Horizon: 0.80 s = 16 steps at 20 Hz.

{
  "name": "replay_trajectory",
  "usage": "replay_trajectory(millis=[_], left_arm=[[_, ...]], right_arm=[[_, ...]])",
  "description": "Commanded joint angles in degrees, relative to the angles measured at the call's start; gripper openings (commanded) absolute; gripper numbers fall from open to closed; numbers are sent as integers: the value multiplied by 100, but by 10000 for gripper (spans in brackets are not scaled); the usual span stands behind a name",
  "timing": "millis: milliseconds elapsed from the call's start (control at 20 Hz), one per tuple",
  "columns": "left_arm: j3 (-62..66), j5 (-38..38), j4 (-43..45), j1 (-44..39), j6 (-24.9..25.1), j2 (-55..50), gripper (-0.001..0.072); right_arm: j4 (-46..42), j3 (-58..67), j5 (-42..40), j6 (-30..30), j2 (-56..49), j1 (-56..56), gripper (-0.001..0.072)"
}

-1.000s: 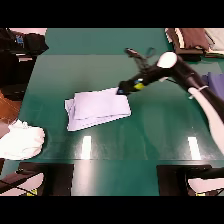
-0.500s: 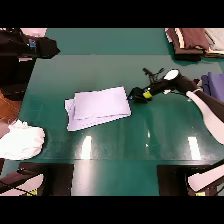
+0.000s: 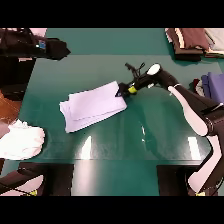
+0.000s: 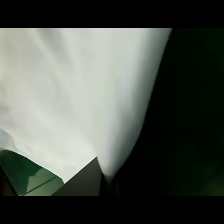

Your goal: Fold the shirts.

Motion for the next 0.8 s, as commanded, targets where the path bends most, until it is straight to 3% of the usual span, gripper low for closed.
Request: replay_trajectory(millis=[0, 250, 550, 750], left_arm=[[0, 232, 13, -516, 2, -2, 23], [0, 470, 7, -966, -4, -2, 24], [0, 459, -22, -975, -55, -2, 24], [0, 459, -22, -975, -234, -2, 24]], right_arm=[[-887, 776, 282, 317, 319, -605, 16], [-1574, 1235, 461, 446, 1250, -2446, 16], [-1550, 1235, 332, 442, 1773, -4680, 16], [-1513, 1233, -186, 437, 1775, -5469, 16]])
